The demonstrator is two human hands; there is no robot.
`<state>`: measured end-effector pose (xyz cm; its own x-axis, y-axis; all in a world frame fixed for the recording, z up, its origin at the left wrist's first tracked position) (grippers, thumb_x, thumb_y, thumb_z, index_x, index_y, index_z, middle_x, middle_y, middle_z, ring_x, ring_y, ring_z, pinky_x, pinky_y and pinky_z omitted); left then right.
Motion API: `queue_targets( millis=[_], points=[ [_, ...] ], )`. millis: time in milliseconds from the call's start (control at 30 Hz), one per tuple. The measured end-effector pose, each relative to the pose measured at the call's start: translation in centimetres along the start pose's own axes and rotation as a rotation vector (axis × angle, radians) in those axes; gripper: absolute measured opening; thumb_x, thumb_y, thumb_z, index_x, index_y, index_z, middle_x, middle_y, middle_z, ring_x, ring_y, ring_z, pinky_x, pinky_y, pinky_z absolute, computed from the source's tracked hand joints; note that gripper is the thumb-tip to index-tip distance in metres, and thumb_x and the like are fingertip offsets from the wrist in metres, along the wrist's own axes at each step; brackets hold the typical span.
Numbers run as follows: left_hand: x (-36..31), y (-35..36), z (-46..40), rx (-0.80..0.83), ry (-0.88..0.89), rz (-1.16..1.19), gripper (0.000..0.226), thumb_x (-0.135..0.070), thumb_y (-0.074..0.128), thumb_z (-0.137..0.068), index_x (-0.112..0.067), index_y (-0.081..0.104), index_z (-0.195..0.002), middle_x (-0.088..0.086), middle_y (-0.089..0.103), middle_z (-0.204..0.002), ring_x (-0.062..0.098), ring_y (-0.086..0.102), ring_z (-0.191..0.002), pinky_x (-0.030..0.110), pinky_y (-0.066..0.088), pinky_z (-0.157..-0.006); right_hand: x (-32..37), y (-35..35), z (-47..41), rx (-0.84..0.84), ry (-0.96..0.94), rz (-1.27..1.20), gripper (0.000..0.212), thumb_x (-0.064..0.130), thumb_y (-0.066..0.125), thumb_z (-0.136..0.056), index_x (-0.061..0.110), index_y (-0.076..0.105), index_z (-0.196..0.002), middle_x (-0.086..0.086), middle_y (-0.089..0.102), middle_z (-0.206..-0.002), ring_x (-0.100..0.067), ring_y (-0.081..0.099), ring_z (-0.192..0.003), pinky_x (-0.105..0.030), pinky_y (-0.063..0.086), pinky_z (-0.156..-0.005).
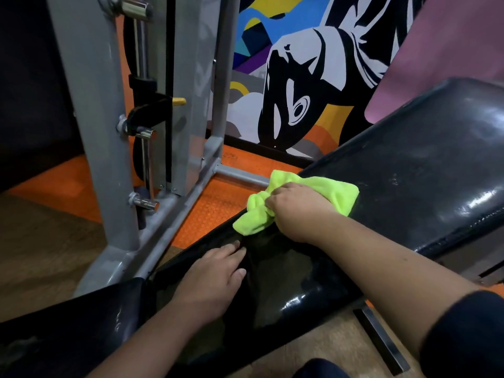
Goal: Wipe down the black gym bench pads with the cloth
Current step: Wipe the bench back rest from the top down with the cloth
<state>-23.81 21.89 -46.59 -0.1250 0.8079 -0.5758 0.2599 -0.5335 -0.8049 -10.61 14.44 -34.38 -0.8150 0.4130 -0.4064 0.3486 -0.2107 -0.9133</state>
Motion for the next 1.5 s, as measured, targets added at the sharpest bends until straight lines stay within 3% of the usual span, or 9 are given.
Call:
queue_targets(
  millis=[400, 533, 600, 733, 867, 1033, 1167, 1367, 1500],
  points=[
    [0.0, 0.3, 0.2, 0.002, 0.022, 0.002, 0.051, -0.042, 0.037, -0.1, -0.034, 0.03, -0.149, -0.02, 0.022, -0.156, 0.004, 0.02, -0.142, 0.03, 0.025, -0.115, -0.1, 0.6, 0.5, 0.057, -0.012, -0.051, 0.033, 0.013, 0.045, -0.087, 0.022, 0.065, -0.112, -0.002, 0.065, -0.12, -0.025, 0.055, -0.114, -0.042, 0.047, -0.1],
    [-0.2, 0.0, 0.1, -0.009, 0.011, -0.005, 0.05, -0.041, 0.038, -0.1, -0.033, 0.03, -0.149, -0.018, 0.023, -0.157, 0.005, 0.021, -0.142, 0.03, 0.025, -0.115, 0.8, 0.1, -0.1, -0.014, -0.012, -0.024, 0.031, 0.015, 0.047, -0.089, 0.021, 0.065, -0.113, -0.002, 0.065, -0.117, -0.025, 0.055, -0.112, -0.041, 0.045, -0.101],
    [-0.4, -0.1, 0.3, -0.013, 0.019, 0.001, 0.049, -0.04, 0.037, -0.1, -0.033, 0.032, -0.149, -0.018, 0.026, -0.155, 0.005, 0.023, -0.141, 0.029, 0.026, -0.114, 0.9, 0.6, 0.6, 0.042, -0.044, -0.038, 0.032, 0.015, 0.046, -0.089, 0.021, 0.065, -0.114, -0.001, 0.064, -0.119, -0.024, 0.054, -0.115, -0.041, 0.044, -0.103],
    [-0.1, 0.2, 0.2, 0.001, 0.012, 0.002, 0.051, -0.042, 0.037, -0.1, -0.034, 0.029, -0.15, -0.018, 0.022, -0.157, 0.006, 0.02, -0.143, 0.032, 0.025, -0.116, -0.4, -0.2, -0.1, 0.05, 0.004, -0.05, 0.025, 0.012, 0.045, -0.086, 0.021, 0.064, -0.101, -0.001, 0.065, -0.106, -0.026, 0.057, -0.105, -0.042, 0.05, -0.094],
    [0.2, 0.4, -0.1, 0.009, 0.012, -0.006, 0.05, -0.042, 0.037, -0.099, -0.034, 0.031, -0.149, -0.018, 0.024, -0.157, 0.007, 0.022, -0.142, 0.033, 0.026, -0.115, 0.5, 0.5, -0.7, 0.036, -0.029, -0.019, 0.032, 0.015, 0.046, -0.088, 0.021, 0.065, -0.113, -0.002, 0.065, -0.116, -0.026, 0.056, -0.111, -0.043, 0.047, -0.1],
    [0.2, 0.3, 0.0, 0.002, 0.008, 0.018, 0.05, -0.041, 0.038, -0.1, -0.034, 0.031, -0.149, -0.019, 0.022, -0.157, 0.006, 0.02, -0.143, 0.031, 0.024, -0.115, 0.0, -0.2, -1.4, 0.073, 0.011, -0.055, 0.02, 0.012, 0.045, -0.087, 0.021, 0.06, -0.096, -0.002, 0.064, -0.106, -0.026, 0.057, -0.103, -0.043, 0.051, -0.091],
    [0.0, 0.3, 0.0, 0.006, 0.01, 0.014, 0.05, -0.041, 0.037, -0.1, -0.034, 0.031, -0.149, -0.019, 0.023, -0.157, 0.005, 0.02, -0.142, 0.031, 0.025, -0.115, 1.2, 0.4, -1.1, 0.083, -0.046, -0.039, 0.02, 0.013, 0.045, -0.088, 0.021, 0.06, -0.098, -0.002, 0.064, -0.104, -0.025, 0.056, -0.102, -0.042, 0.05, -0.091],
    [0.2, 0.3, 0.0, 0.007, 0.002, 0.044, 0.05, -0.041, 0.037, -0.1, -0.034, 0.03, -0.149, -0.02, 0.02, -0.158, 0.005, 0.017, -0.144, 0.033, 0.023, -0.117, 0.8, -0.3, -2.6, 0.088, 0.012, -0.037, 0.022, 0.014, 0.046, -0.09, 0.02, 0.062, -0.103, -0.002, 0.062, -0.101, -0.024, 0.056, -0.096, -0.042, 0.053, -0.086],
    [0.0, 0.4, 0.2, 0.012, 0.011, 0.034, 0.05, -0.042, 0.036, -0.1, -0.035, 0.029, -0.149, -0.021, 0.018, -0.158, 0.003, 0.016, -0.143, 0.031, 0.023, -0.116, 0.7, 0.5, -1.8, 0.143, -0.022, -0.08, 0.014, 0.012, 0.046, -0.088, 0.025, 0.052, -0.09, -0.001, 0.063, -0.1, -0.024, 0.056, -0.097, -0.043, 0.054, -0.086]
  ],
)
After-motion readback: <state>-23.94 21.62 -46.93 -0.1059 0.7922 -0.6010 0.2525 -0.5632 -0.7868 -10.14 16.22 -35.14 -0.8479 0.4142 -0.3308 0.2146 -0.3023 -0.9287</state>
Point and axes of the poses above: each hand's wrist, its own z-axis away from the middle knuckle, its own y-axis out of the palm, x = y × z, the point moved 6 cm from there along -z, towards the middle knuckle
